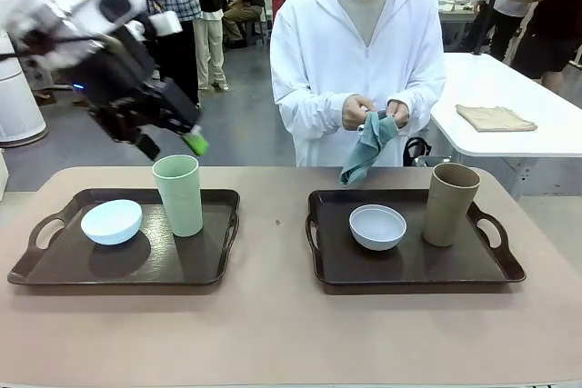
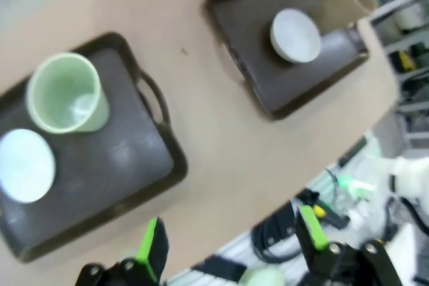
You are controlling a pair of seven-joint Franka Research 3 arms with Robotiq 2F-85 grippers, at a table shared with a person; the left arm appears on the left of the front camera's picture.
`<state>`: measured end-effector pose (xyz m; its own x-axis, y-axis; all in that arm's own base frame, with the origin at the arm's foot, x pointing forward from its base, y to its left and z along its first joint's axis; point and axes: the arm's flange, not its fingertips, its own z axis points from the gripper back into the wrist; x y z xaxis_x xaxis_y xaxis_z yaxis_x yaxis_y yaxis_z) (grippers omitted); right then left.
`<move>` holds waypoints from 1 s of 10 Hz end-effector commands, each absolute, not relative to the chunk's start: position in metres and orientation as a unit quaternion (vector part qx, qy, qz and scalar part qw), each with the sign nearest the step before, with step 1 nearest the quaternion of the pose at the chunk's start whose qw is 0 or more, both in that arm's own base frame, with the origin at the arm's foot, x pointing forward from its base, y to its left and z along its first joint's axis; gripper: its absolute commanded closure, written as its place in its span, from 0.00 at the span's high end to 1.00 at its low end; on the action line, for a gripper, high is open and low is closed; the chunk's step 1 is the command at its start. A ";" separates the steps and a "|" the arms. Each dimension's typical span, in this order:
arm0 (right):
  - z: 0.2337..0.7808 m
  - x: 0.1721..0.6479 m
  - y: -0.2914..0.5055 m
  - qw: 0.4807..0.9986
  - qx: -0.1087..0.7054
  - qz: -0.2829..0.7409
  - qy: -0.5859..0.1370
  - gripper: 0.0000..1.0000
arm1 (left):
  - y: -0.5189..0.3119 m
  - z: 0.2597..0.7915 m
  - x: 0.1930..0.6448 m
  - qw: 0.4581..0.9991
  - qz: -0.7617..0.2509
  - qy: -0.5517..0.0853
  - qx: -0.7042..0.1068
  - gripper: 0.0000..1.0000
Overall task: Set up a tray with a mat and arrange the tableware.
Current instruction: Pick up the Picnic Bowl and Reusable plastic cup from the Handle tray in front of the human's position and hold them in the air.
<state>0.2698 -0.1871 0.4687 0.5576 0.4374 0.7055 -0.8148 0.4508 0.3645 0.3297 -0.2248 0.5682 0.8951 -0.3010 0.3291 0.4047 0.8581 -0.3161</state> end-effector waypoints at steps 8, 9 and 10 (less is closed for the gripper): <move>0.459 0.274 -0.182 0.808 0.359 0.391 -0.254 1.00 | -0.295 0.517 0.357 0.970 -0.151 -0.145 -0.121 1.00; 0.459 0.274 -0.182 0.808 0.359 0.391 -0.254 1.00 | -0.295 0.517 0.357 0.970 -0.151 -0.145 -0.121 1.00; 0.460 0.274 -0.183 0.809 0.359 0.388 -0.256 1.00 | -0.295 0.517 0.357 0.970 -0.151 -0.145 -0.121 1.00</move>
<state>0.2739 -0.1828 0.4597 0.5679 0.4449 0.6925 -0.8116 0.4426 0.3813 0.3603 -0.2964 0.5160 0.9128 -0.2582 0.3163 0.3310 0.9215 -0.2031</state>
